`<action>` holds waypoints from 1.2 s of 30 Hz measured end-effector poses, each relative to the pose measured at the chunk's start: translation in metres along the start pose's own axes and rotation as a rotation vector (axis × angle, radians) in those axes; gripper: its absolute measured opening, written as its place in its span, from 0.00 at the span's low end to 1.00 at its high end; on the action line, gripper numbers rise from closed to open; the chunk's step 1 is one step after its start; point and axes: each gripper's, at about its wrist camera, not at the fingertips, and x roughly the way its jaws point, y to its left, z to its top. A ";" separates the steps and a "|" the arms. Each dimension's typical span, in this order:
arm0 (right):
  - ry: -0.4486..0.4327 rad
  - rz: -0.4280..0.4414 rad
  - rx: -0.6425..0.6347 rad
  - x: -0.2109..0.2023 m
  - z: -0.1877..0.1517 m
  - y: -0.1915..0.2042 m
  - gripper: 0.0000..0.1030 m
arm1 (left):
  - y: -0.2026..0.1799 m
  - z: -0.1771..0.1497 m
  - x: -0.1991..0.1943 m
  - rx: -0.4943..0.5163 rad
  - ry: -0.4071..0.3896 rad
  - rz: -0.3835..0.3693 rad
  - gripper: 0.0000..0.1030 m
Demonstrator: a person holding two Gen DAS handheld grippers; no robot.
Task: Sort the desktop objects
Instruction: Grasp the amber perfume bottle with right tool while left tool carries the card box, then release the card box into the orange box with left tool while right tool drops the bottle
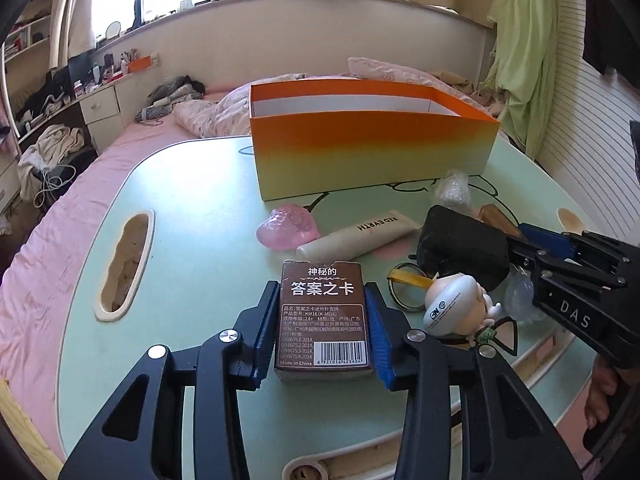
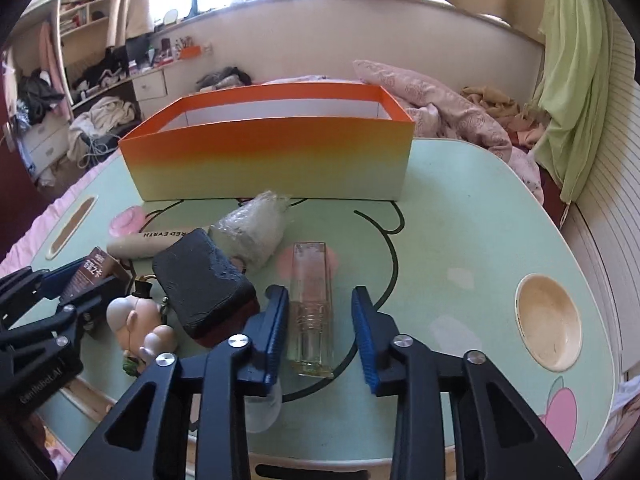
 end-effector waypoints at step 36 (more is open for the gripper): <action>-0.157 0.052 -0.020 -0.001 0.139 0.006 0.16 | 0.007 0.170 -0.006 -0.038 -0.147 -0.158 0.41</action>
